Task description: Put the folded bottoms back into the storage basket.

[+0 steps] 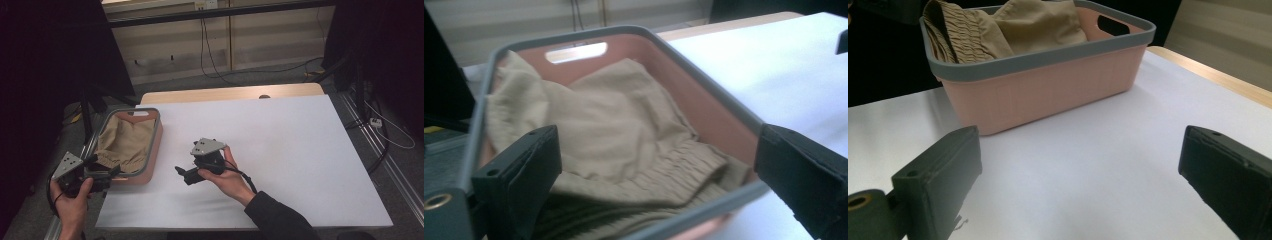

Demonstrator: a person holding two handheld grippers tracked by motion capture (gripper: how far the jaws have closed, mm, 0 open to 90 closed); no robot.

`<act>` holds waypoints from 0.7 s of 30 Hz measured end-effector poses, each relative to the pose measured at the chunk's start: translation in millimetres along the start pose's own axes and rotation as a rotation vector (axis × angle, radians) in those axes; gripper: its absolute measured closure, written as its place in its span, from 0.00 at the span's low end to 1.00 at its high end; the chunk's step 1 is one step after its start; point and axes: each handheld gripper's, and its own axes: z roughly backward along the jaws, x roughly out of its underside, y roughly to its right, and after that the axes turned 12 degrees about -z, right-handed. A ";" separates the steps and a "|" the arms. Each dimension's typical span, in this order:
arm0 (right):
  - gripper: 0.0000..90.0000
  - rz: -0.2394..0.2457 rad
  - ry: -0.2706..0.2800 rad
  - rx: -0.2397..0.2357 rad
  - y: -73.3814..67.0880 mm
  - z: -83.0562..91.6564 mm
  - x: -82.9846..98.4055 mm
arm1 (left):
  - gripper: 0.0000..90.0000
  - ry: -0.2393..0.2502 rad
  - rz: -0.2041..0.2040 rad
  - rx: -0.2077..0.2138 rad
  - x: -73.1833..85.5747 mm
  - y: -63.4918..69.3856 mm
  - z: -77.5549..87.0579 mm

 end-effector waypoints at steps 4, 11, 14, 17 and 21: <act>0.04 0.001 0.003 0.014 2.8 7.7 2.5 | 0.06 0.024 0.001 -0.013 -0.3 8.5 -0.2; 0.04 0.020 0.040 0.046 1.5 25.4 5.9 | 0.05 0.030 -0.019 0.017 -7.7 22.8 -4.0; 0.04 0.025 0.031 0.055 4.7 29.5 9.1 | 0.05 0.040 -0.025 0.064 -9.7 29.6 -9.0; 0.04 0.013 0.024 0.075 11.1 33.2 13.5 | 0.06 0.047 -0.038 0.097 -10.0 38.5 -15.1; 0.04 -0.008 0.020 0.077 17.9 41.9 19.2 | 0.06 0.038 -0.052 0.114 -11.7 48.7 -21.4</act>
